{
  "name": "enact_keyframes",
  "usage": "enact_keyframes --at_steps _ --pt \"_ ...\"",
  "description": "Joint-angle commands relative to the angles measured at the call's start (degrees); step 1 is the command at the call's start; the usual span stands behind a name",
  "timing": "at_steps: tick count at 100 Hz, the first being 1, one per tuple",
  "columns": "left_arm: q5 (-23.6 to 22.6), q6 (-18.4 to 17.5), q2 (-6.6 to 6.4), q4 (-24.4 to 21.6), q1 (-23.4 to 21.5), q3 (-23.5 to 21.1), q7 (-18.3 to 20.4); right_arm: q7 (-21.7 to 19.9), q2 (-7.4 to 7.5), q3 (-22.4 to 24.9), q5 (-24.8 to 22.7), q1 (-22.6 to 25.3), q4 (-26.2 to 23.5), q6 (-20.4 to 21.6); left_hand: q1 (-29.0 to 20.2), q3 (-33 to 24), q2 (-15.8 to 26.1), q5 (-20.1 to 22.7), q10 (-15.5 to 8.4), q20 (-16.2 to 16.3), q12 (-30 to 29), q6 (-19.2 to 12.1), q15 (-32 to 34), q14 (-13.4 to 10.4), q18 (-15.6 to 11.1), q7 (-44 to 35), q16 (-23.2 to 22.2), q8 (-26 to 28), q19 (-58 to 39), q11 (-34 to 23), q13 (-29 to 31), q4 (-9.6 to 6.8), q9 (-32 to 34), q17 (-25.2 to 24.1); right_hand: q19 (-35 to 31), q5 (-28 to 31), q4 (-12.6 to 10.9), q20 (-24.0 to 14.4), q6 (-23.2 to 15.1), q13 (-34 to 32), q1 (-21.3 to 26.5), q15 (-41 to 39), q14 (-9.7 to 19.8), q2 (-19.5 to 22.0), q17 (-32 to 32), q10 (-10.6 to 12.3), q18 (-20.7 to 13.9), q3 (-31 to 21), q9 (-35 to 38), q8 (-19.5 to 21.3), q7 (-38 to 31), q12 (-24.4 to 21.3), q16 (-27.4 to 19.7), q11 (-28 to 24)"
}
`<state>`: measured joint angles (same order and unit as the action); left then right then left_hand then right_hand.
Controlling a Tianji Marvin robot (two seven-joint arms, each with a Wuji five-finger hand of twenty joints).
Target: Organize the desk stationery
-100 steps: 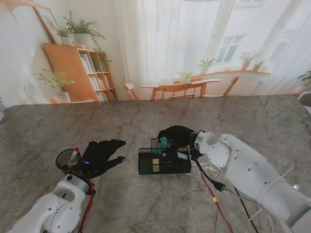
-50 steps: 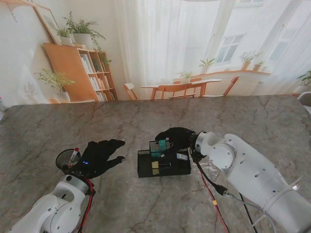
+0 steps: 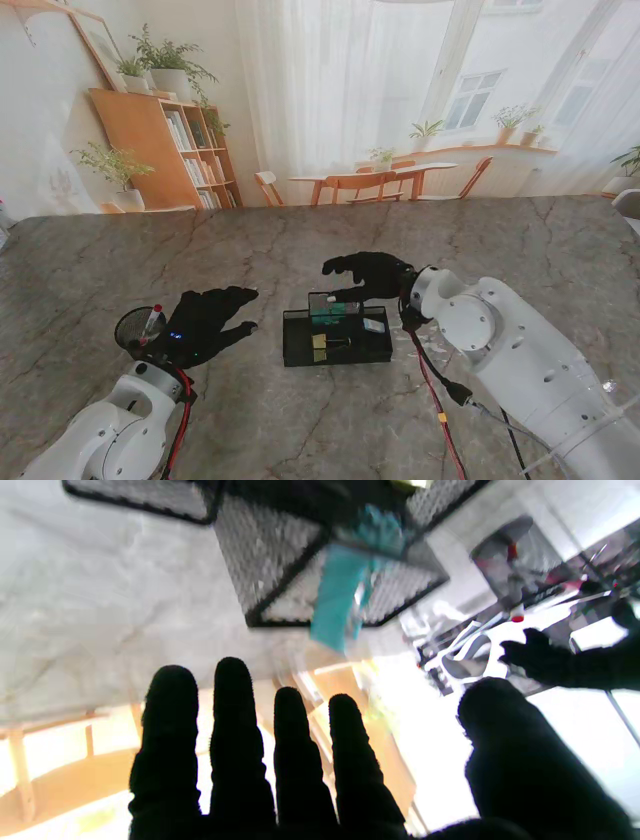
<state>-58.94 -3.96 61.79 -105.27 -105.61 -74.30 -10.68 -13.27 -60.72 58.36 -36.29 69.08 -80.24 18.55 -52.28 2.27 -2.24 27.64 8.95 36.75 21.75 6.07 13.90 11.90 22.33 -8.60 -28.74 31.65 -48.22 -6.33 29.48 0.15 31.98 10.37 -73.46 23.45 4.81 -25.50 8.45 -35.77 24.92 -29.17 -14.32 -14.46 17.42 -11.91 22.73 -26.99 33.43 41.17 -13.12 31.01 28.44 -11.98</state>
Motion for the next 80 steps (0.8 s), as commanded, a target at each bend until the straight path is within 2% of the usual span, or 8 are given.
enact_keyframes --at_steps 1,6,15,30,41,53,63,80 --pt "0.15 -0.35 0.22 -0.16 -0.19 0.38 -0.14 1.18 0.11 1.42 -0.53 1.55 -2.73 -0.60 0.07 0.56 2.41 0.22 -0.50 1.51 0.38 0.55 -0.40 -0.39 -0.57 -0.24 0.11 0.33 -0.23 0.11 -0.41 3.30 -0.16 -1.15 1.54 -2.44 -2.00 -0.92 -0.87 2.05 -0.80 2.22 0.11 2.06 -2.47 -0.21 1.25 2.33 -1.82 -0.45 1.18 -1.11 -1.04 2.19" --pt "0.21 -0.48 0.20 -0.10 0.01 0.60 0.00 2.50 -0.11 3.15 -1.18 3.24 -4.96 -1.69 0.12 0.50 2.35 -0.16 -0.50 1.22 0.27 0.63 -0.87 -0.25 -0.08 -0.05 0.40 0.24 0.48 0.29 -1.15 3.28 -0.64 -1.78 3.06 -2.45 -2.06 -0.62 -1.66 3.20 -0.27 4.67 1.77 2.41 -4.36 0.07 0.17 2.78 -2.09 -0.44 1.13 -1.44 -1.89 2.78" --pt "0.67 -0.55 0.13 0.20 0.86 1.44 0.87 5.54 -0.53 6.19 -3.09 6.89 -9.10 -3.95 0.67 0.50 1.90 -3.09 -0.37 0.21 -0.12 1.09 -2.32 0.12 0.56 1.29 1.48 -0.37 2.75 0.78 -3.52 3.27 -2.02 -3.58 6.24 -2.54 -2.18 0.04 -3.16 5.07 0.96 8.84 3.02 2.07 -7.29 0.73 -1.51 3.54 -2.65 -0.59 1.18 -2.18 -3.34 3.65" --pt "3.62 -0.25 -0.04 1.50 4.32 4.30 4.79 12.25 -1.58 9.37 -5.36 13.53 -13.69 -9.05 2.11 0.52 1.12 -7.98 0.27 -1.99 -1.44 3.34 -4.89 0.91 0.48 3.83 4.16 -2.30 7.52 2.14 -8.54 3.22 -6.84 -7.00 11.45 -2.28 -2.28 2.00 -5.00 7.18 2.49 13.84 5.28 0.50 -10.45 2.64 -5.38 3.36 -3.28 -1.02 1.21 -3.13 -5.28 4.19" --pt "5.10 0.27 -0.25 2.60 8.05 6.78 7.85 17.57 -2.41 10.22 -6.26 17.26 -14.31 -11.67 4.86 0.30 0.48 -14.29 1.88 -4.91 -2.98 7.11 -7.15 1.34 -0.63 6.27 7.43 -4.80 13.89 3.34 -14.56 2.97 -12.50 -10.97 14.98 -2.34 -2.40 3.51 -6.05 8.54 3.98 16.07 6.54 -1.07 -12.55 3.74 -7.73 3.02 -3.73 -1.13 1.03 -3.47 -6.05 4.21" --pt "4.69 0.07 -0.73 3.62 13.12 9.07 11.59 23.88 -3.33 10.44 -8.07 20.92 -14.51 -17.07 7.92 0.17 0.08 -19.62 4.11 -7.28 -4.47 12.48 -8.36 1.67 -1.88 7.41 9.45 -5.92 19.01 4.56 -21.21 2.74 -19.33 -14.26 16.66 -2.30 -2.51 4.30 -6.35 8.87 4.65 17.16 6.79 -2.04 -13.44 3.99 -8.11 2.61 -3.64 -1.25 1.02 -3.66 -6.45 4.19" --pt "4.04 -0.36 -1.10 5.29 17.92 11.17 14.49 29.42 -4.53 10.01 -7.35 22.84 -13.86 -21.71 9.96 0.26 -0.10 -19.99 6.18 -7.85 -4.83 16.59 -8.13 2.76 -1.92 9.06 9.88 -8.21 20.07 4.84 -24.40 2.64 -23.23 -15.21 17.51 -2.00 -2.53 4.69 -6.27 9.12 4.89 17.87 6.83 -2.42 -13.97 3.96 -8.20 2.39 -3.51 -1.29 0.90 -3.75 -6.63 4.13" --pt "8.24 -0.22 -1.04 10.54 26.97 17.36 17.98 34.48 -5.45 10.45 -7.14 25.29 -12.72 -24.44 11.37 -0.20 -1.37 -19.78 7.27 -8.12 -4.66 17.90 -7.11 2.97 -2.17 9.24 9.73 -11.40 19.11 4.45 -24.30 2.26 -23.29 -14.80 18.11 -1.75 -2.51 4.78 -5.79 9.24 4.99 18.53 6.69 -2.55 -14.46 3.75 -8.09 2.29 -3.14 -1.22 0.62 -3.66 -6.55 3.83"
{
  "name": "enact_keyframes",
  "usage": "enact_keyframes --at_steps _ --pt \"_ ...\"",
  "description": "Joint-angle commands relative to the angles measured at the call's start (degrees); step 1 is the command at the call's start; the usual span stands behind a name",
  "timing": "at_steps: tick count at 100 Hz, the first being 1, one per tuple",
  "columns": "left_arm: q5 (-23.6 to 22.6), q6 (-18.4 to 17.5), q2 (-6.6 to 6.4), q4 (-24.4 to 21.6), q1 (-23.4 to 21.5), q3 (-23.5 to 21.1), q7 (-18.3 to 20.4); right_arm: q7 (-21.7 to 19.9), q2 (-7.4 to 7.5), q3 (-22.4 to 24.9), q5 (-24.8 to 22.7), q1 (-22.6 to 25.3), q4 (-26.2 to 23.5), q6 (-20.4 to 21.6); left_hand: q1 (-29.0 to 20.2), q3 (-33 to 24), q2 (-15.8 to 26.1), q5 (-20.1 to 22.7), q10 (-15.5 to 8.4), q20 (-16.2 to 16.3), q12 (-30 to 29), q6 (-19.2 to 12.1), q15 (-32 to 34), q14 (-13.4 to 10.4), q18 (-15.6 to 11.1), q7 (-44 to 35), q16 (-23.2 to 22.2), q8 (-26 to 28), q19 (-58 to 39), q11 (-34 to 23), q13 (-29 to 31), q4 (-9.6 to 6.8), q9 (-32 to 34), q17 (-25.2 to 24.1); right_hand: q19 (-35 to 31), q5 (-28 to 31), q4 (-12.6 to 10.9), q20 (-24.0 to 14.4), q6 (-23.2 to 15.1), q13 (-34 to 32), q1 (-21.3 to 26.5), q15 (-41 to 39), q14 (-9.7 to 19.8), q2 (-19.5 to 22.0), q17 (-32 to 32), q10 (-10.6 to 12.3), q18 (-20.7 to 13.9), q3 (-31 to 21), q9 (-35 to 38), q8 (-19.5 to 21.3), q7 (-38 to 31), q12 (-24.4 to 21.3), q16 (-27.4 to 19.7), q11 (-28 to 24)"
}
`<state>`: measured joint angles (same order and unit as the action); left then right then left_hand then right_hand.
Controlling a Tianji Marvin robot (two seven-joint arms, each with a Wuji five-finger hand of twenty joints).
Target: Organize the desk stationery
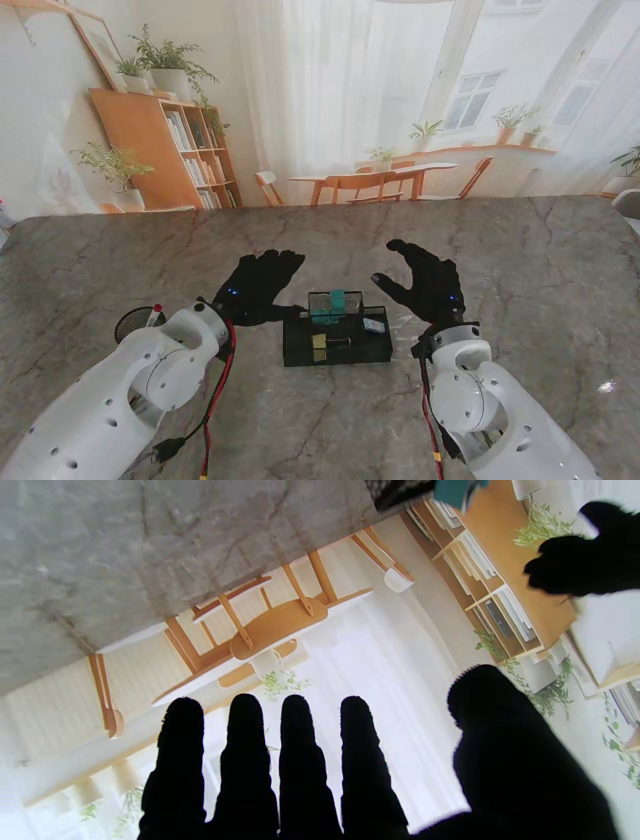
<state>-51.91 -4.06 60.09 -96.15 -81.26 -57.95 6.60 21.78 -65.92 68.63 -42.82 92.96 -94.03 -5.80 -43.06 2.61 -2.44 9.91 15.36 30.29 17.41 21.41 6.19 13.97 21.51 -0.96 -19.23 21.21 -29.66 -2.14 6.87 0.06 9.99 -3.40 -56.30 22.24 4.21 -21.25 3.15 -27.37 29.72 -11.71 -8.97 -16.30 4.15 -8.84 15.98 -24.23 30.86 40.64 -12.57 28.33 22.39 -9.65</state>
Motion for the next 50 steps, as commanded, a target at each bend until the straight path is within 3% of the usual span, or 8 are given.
enact_keyframes --at_steps 1,31,50 --pt "1.46 -0.13 0.67 1.77 3.12 1.43 0.86 -0.38 -0.28 0.25 -0.65 1.54 1.13 -0.10 2.25 -0.48 -1.19 -2.04 1.12 -1.64 -0.30 2.71 0.67 0.98 -1.34 1.59 0.19 -1.02 0.43 0.21 -1.57 2.36 -1.18 -0.82 0.96 -0.57 -1.91 0.53 -0.46 0.78 0.19 1.07 1.25 -0.72 -1.18 0.77 -1.34 -0.47 -0.52 -0.69 0.06 -0.97 -0.47 1.48" --pt "9.29 -1.21 1.98 12.36 16.45 14.77 2.09 3.57 -0.66 2.72 -1.41 4.20 1.20 1.22 3.07 -0.44 -1.06 -2.04 3.56 -1.37 -0.06 3.10 1.86 2.47 -0.88 1.56 -0.48 -2.27 -1.87 -0.12 -0.51 2.27 0.20 0.10 1.06 -0.07 -1.90 0.17 -0.10 0.57 0.25 1.44 1.39 -0.62 -1.33 0.41 -0.64 -0.45 0.18 -0.54 -0.36 -0.70 -0.07 1.13" --pt "12.97 -1.92 3.20 17.55 21.32 20.52 1.58 4.78 -0.66 3.73 -2.21 5.32 0.77 2.28 4.12 -0.34 -0.91 -1.90 3.01 -1.41 -0.03 3.91 2.54 2.22 -1.07 1.82 -1.05 -3.63 -3.00 -0.23 -0.46 2.23 0.24 0.15 1.08 0.39 -1.90 -0.09 -0.20 0.27 0.24 1.53 1.26 -0.58 -1.19 0.37 -0.37 -0.41 0.87 -0.49 -0.59 -0.53 0.14 0.92"
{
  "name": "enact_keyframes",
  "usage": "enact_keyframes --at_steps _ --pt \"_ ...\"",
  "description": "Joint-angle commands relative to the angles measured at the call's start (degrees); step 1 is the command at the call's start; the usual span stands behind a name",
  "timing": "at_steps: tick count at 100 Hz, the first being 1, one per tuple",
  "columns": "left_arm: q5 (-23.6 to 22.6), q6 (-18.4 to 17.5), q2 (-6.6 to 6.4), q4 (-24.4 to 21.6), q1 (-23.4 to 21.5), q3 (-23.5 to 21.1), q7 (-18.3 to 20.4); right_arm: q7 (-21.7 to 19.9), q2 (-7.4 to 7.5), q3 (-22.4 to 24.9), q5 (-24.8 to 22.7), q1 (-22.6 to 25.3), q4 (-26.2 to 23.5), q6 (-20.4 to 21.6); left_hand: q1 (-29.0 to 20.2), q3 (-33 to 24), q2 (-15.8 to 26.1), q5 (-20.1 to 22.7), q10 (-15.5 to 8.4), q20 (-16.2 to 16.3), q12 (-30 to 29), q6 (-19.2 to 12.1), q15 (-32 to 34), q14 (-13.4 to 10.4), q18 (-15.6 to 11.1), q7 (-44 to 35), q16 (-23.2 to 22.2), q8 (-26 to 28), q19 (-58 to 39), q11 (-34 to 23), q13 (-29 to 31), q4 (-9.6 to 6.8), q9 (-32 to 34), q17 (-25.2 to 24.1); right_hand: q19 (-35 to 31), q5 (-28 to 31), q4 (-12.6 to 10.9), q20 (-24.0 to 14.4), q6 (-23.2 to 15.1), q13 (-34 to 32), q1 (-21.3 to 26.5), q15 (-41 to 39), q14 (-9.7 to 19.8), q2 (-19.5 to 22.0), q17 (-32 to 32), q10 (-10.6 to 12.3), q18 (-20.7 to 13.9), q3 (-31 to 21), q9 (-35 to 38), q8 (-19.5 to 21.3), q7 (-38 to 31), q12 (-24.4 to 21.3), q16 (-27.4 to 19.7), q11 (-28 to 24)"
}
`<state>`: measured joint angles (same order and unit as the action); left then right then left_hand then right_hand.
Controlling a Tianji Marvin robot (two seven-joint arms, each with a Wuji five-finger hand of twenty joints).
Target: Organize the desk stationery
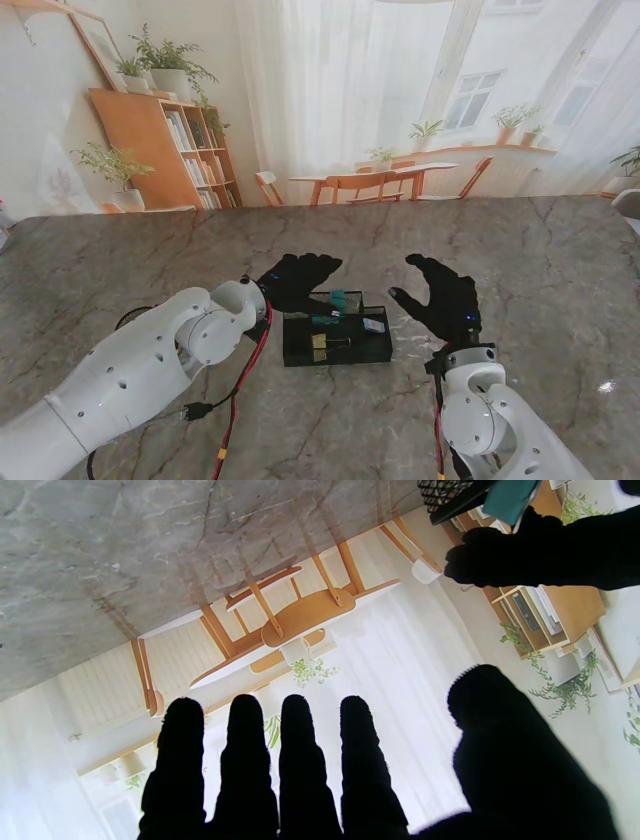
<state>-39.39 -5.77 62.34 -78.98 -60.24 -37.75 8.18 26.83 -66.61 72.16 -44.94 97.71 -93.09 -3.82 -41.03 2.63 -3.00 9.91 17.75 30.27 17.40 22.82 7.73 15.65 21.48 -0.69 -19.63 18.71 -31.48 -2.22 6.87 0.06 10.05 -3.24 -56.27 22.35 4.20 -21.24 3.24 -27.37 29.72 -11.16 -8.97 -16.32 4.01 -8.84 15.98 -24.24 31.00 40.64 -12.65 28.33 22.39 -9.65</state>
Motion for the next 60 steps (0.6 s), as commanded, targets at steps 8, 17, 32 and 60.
enact_keyframes --at_steps 8,17,32,60 --pt "2.31 0.19 1.51 1.54 0.96 1.62 -0.30 0.17 0.00 0.56 -0.22 0.87 -0.12 0.50 2.24 -0.44 -0.96 -1.73 0.16 -1.30 0.20 2.99 1.38 0.27 -1.16 1.12 -0.91 -1.06 -1.87 -0.56 0.30 2.18 1.29 0.43 1.08 0.32 -1.89 -0.17 -0.20 0.22 0.21 1.02 1.26 -0.52 -1.05 0.28 -0.34 -0.39 0.88 -0.49 -0.53 -0.49 0.20 0.89" --pt "3.57 0.05 1.95 2.71 1.71 3.07 -0.52 0.60 -0.06 0.86 -0.22 1.10 -0.02 0.58 2.18 -0.62 -1.32 -1.74 -0.45 -0.99 0.54 3.10 1.91 0.05 -1.38 0.60 -1.31 -0.46 -3.00 -0.99 1.70 2.11 2.69 1.29 1.08 0.67 -1.90 -0.27 -0.14 0.07 0.24 1.02 1.25 -0.52 -0.99 0.19 -0.17 -0.39 1.19 -0.45 -0.69 -0.41 0.28 0.79" --pt "5.77 -0.53 2.56 4.68 3.11 5.42 -0.16 1.00 -0.17 1.01 0.05 1.24 0.05 0.65 1.45 -0.80 -2.21 -2.12 -0.99 -0.11 1.78 3.28 3.00 -0.13 -1.95 -0.63 -2.73 2.25 -6.11 -1.59 4.08 2.10 5.14 2.84 1.04 0.90 -1.90 -0.46 -0.06 -0.12 0.25 1.02 1.20 -0.41 -0.91 0.11 0.14 -0.38 1.62 -0.42 -0.81 -0.27 0.41 0.66" --pt "6.56 -0.95 3.43 8.10 5.18 8.76 -0.63 1.08 -0.31 0.96 0.56 1.30 -0.22 0.23 -10.06 -0.80 -4.90 -0.09 -2.85 4.76 8.08 1.71 8.86 -1.72 -6.00 -4.25 -9.82 10.70 -16.03 -5.13 10.33 2.04 11.02 8.51 0.95 1.17 -1.91 -0.75 0.10 -0.36 0.19 0.98 0.96 -0.19 -0.79 -0.04 0.45 -0.28 2.21 -0.42 -0.92 -0.04 0.62 0.48"
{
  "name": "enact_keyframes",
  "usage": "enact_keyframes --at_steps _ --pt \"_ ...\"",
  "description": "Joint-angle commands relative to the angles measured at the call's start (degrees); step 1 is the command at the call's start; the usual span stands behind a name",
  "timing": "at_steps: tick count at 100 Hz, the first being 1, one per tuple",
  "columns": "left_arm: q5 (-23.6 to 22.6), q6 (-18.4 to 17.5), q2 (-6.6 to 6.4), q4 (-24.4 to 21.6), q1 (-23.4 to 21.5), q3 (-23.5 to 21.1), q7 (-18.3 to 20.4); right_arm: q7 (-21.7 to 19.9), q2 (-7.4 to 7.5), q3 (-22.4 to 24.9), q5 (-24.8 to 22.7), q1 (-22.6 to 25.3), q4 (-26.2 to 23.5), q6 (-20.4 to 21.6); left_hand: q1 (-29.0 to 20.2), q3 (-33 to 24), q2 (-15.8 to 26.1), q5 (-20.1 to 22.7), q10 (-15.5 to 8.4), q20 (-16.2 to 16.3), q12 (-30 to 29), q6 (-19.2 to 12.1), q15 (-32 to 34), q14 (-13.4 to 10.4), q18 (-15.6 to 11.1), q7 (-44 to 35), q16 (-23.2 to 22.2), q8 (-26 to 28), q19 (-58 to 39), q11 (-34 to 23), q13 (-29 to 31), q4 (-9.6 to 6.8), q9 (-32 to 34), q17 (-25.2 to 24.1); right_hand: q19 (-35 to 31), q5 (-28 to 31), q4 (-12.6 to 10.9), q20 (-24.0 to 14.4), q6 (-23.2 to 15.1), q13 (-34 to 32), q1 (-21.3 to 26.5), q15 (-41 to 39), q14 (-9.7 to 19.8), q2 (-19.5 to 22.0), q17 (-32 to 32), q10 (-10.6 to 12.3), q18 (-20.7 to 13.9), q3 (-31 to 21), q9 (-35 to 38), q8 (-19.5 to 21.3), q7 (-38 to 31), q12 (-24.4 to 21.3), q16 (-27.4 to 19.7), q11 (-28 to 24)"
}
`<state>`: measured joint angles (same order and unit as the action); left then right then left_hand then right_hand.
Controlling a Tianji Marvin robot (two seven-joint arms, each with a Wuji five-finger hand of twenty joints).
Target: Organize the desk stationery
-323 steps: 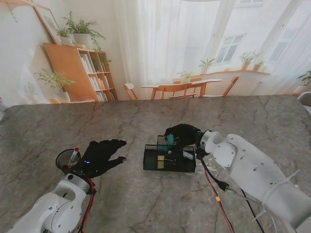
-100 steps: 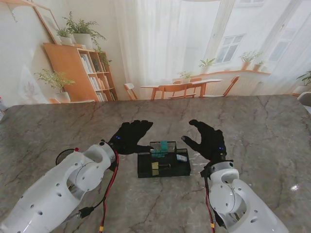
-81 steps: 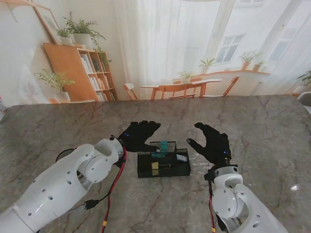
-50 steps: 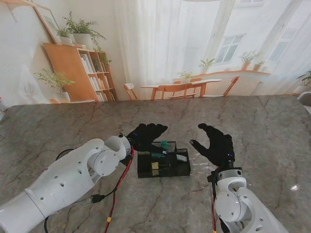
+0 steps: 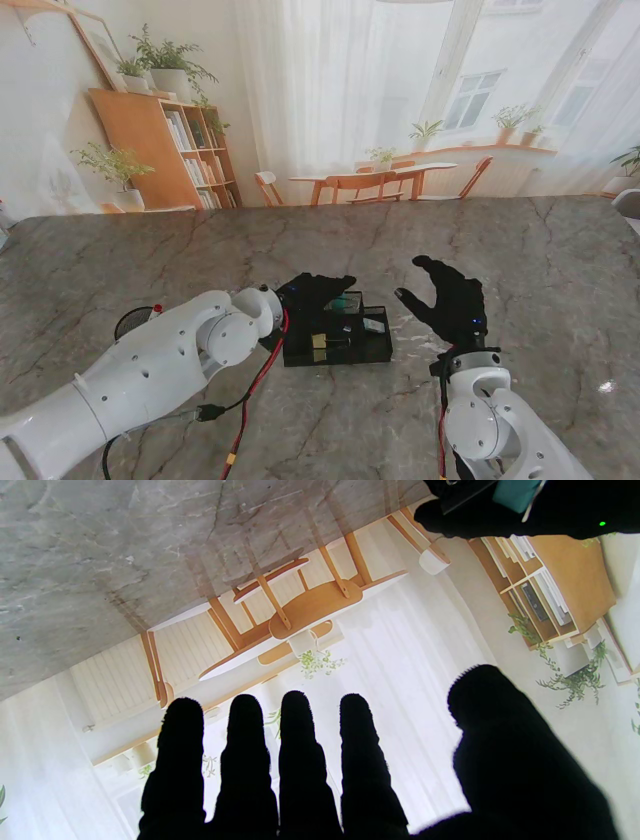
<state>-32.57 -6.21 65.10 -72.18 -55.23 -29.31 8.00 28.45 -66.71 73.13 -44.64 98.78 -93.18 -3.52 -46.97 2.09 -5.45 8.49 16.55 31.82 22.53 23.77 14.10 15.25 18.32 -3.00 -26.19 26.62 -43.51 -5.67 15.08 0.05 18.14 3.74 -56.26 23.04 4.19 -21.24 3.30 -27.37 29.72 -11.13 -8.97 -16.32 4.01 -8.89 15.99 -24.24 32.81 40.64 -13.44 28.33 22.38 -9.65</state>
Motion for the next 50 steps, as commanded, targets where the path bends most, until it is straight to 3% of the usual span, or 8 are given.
enact_keyframes --at_steps 1,6,13,24,26,29,39,50 --pt "-0.36 -0.66 0.70 1.45 0.23 0.40 -0.62 -0.53 -0.22 -0.02 0.28 0.23 -0.13 -0.08 -4.81 -0.26 -2.55 2.20 -2.05 3.79 3.78 0.35 3.32 -1.61 -3.42 -2.37 -4.06 3.21 -5.03 -2.29 2.94 2.05 3.79 2.18 0.93 0.50 -1.90 -0.76 0.04 -0.36 0.21 0.95 0.95 -0.18 -0.78 -0.05 0.44 -0.29 0.40 -0.41 -0.15 -0.04 0.63 0.48" --pt "-1.10 -1.31 0.86 2.17 0.46 0.72 -1.68 -0.47 -0.25 -0.05 0.36 0.20 -0.11 -0.15 -8.12 -0.25 -2.94 5.90 -3.55 5.87 7.82 -0.78 7.03 -2.35 -6.35 -4.35 -7.98 5.54 -8.85 -4.93 5.99 2.08 7.31 4.97 0.92 0.47 -1.90 -0.81 0.15 -0.42 0.20 0.92 1.00 -0.11 -0.78 -0.06 0.45 -0.26 0.52 -0.42 -0.14 0.01 0.67 0.44" --pt "-2.01 -2.30 0.96 3.02 0.90 1.15 -2.59 -0.49 -0.27 -0.07 0.49 0.17 -0.10 -0.22 -11.71 -0.25 -3.23 11.83 -6.55 7.08 12.03 -5.52 11.83 -3.70 -10.59 -7.76 -11.83 9.15 -12.58 -9.14 10.81 2.16 12.46 9.03 0.90 0.57 -1.90 -0.87 0.08 -0.36 0.21 0.94 0.97 -0.08 -0.78 -0.11 0.47 -0.22 0.49 -0.41 -0.18 0.05 0.70 0.46" --pt "-2.76 -2.64 1.00 3.66 1.30 1.45 -3.12 -0.56 -0.31 -0.14 0.72 0.11 -0.07 -0.30 -17.57 -0.16 -3.29 21.15 -9.90 8.02 15.24 -11.04 18.51 -4.22 -13.38 -15.37 -15.39 17.37 -17.70 -16.75 16.59 2.81 18.71 13.93 0.89 0.57 -1.91 -0.96 0.11 -0.39 0.14 0.92 0.90 0.15 -0.82 -0.15 0.54 -0.15 0.55 -0.42 -0.18 0.13 0.77 0.45" --pt "-3.00 -2.68 1.02 3.77 1.26 1.37 -3.46 -0.57 -0.31 -0.15 0.77 0.09 -0.06 -0.30 -20.28 -0.06 -5.54 22.47 -10.56 7.98 19.95 -12.52 20.20 -4.32 -13.80 -18.04 -16.05 22.94 -19.06 -18.78 17.75 3.58 20.23 15.02 0.89 0.57 -1.92 -0.97 0.13 -0.38 0.17 0.93 0.96 0.21 -0.82 -0.12 0.54 -0.16 0.58 -0.42 -0.18 0.14 0.78 0.44" --pt "-3.40 -2.87 1.01 3.90 1.22 1.23 -3.92 -0.57 -0.32 -0.16 0.83 0.08 -0.06 -0.28 -23.31 -0.07 -8.04 23.60 -11.61 8.00 26.80 -14.48 22.12 -4.52 -14.18 -22.39 -16.65 24.95 -20.66 -17.52 19.62 4.03 24.01 16.51 0.87 0.58 -1.91 -0.99 0.15 -0.34 0.13 0.94 0.91 0.27 -0.80 -0.13 0.54 -0.12 0.63 -0.43 -0.18 0.16 0.79 0.43" --pt "-4.80 -3.74 0.49 3.58 1.03 0.54 -4.05 -0.52 -0.33 -0.16 0.86 0.06 -0.04 -0.19 -26.94 -1.15 -8.37 26.02 -14.07 7.98 31.64 -18.17 25.02 -5.47 -14.75 -32.40 -16.32 21.92 -23.22 -11.56 24.07 4.13 33.49 20.16 0.84 0.70 -1.91 -1.06 0.23 -0.42 0.16 0.90 0.93 0.38 -0.75 -0.16 0.59 -0.06 0.66 -0.42 -0.22 0.20 0.84 0.45" --pt "-6.87 -5.63 -0.63 2.67 0.56 -0.94 -3.49 -0.50 -0.36 -0.16 1.00 0.02 0.00 -0.13 -27.00 -2.43 -8.77 26.18 -14.57 7.70 30.57 -19.01 25.12 -6.09 -14.91 -36.51 -15.63 17.19 -23.50 -10.33 25.68 3.88 35.44 21.61 0.84 0.80 -1.92 -1.11 0.28 -0.43 0.15 0.87 0.91 0.52 -0.83 -0.24 0.64 0.05 0.72 -0.42 -0.26 0.25 0.90 0.45"
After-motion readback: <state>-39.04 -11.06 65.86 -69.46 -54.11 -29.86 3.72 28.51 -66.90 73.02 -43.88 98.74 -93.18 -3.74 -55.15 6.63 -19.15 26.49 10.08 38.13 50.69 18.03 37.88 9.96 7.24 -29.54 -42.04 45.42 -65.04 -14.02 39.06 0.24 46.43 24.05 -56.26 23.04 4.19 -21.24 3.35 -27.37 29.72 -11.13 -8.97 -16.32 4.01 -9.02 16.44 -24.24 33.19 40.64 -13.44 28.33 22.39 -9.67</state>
